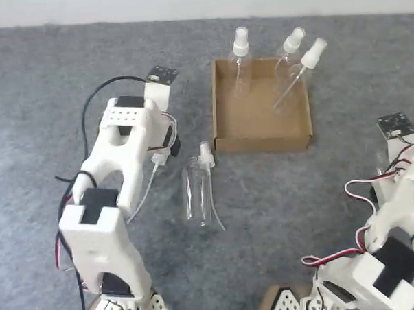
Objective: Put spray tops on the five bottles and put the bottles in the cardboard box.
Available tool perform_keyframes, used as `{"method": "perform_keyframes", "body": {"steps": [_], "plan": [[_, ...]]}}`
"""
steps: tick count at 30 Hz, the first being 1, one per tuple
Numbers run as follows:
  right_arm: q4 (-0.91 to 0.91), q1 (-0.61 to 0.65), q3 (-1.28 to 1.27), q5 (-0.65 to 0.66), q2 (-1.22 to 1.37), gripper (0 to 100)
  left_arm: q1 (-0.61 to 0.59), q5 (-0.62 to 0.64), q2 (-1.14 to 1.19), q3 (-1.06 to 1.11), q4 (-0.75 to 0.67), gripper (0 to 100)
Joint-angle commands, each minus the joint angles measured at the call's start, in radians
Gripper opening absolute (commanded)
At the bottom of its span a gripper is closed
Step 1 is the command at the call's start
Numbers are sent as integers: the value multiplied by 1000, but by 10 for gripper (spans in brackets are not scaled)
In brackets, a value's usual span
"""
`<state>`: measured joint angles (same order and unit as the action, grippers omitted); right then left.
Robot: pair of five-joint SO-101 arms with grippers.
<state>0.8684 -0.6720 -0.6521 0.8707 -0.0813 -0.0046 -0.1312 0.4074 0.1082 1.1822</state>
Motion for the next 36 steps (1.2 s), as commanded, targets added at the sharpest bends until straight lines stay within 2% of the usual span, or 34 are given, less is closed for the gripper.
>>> {"method": "perform_keyframes", "body": {"steps": [1, 8, 12, 16, 20, 25, 30, 36], "plan": [[-15, -10, 51, 9, -1, 39, 3, 8, 17, -76, 0, 182], [-13, -16, 46, 9, 1, 39, 6, 5, 54, -84, -52, 6], [-13, -12, 14, 11, -8, 50, 3, 8, 6, -82, -9, 9], [-13, -15, 11, 9, -7, 136, 6, 12, -101, -30, 51, 9], [-13, -10, 17, -55, -10, 219, 9, 61, -345, 145, 40, 9], [-10, 21, 46, -141, -12, 260, 9, 63, -707, 375, 28, 9], [120, 91, 127, -140, -10, 292, 3, 58, -885, 467, 91, 9], [292, 133, 368, -141, 25, 297, 3, 66, -939, 604, -18, 10]]}}
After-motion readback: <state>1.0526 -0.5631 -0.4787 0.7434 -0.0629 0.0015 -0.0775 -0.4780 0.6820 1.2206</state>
